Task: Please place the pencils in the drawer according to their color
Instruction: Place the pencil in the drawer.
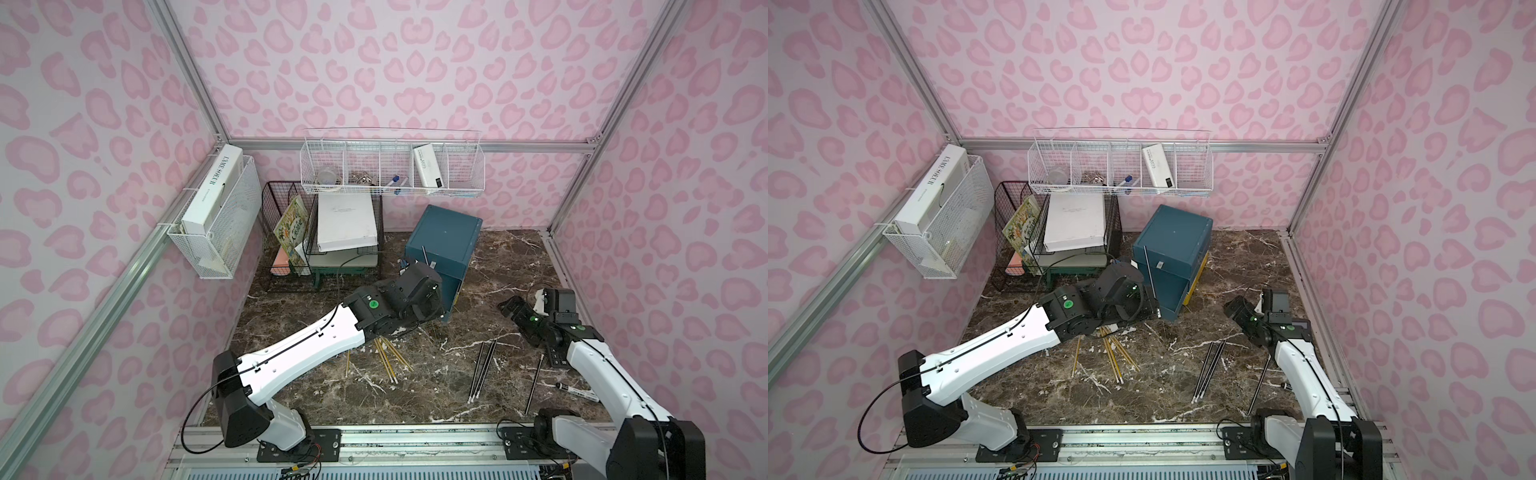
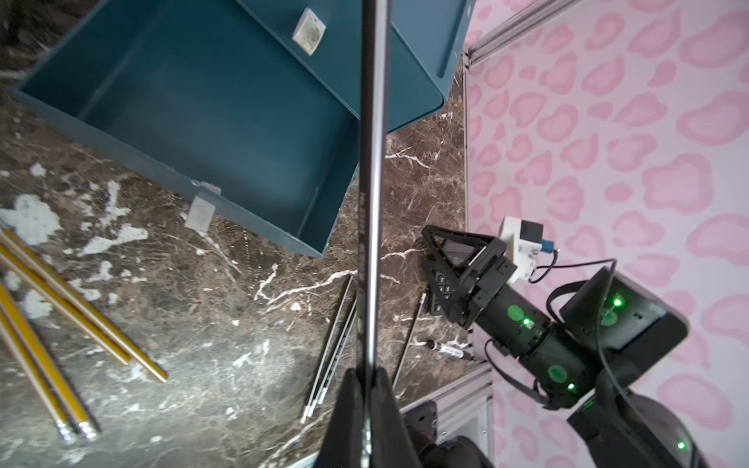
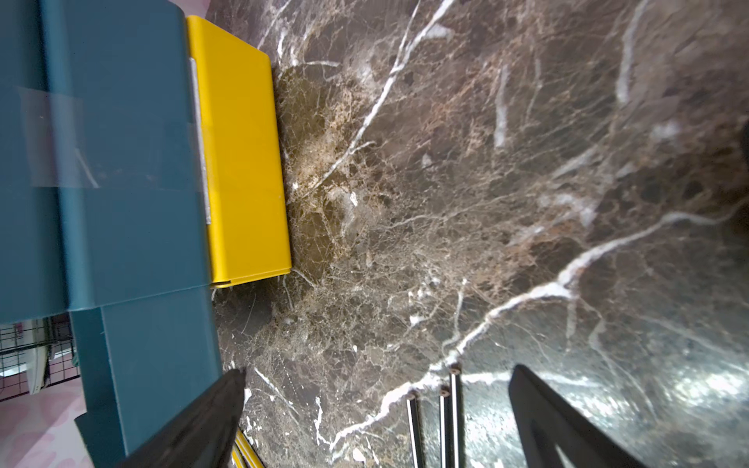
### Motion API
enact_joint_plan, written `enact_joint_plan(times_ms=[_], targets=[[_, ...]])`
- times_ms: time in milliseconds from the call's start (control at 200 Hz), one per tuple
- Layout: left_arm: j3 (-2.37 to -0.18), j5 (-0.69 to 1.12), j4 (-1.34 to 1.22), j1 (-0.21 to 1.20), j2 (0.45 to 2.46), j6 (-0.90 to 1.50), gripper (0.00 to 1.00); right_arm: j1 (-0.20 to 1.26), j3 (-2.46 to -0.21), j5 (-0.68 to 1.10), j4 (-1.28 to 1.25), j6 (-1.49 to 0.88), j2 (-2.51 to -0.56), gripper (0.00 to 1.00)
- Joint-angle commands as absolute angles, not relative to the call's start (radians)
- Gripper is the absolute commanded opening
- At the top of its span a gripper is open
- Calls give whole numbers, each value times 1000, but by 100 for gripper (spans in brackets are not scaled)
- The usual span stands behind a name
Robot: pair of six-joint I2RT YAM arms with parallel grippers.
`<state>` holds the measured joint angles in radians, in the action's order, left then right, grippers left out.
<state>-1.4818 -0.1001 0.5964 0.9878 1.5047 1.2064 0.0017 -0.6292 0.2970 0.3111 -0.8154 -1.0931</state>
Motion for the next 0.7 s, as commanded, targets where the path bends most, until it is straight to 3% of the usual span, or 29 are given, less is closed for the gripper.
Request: enact_joint_plan(times_ms=[0,365,695], targets=[[-1489,-67,515,988,1531,1405,0,1,-641,303,302,-821,-1092,100],[-1514,31,464,979,1635,1589,0,0,-637,294,313,-821,-1080,100],[-1557,124,514,916,1709,1549,0,-8,-637,292,310,-821,-1085,100]])
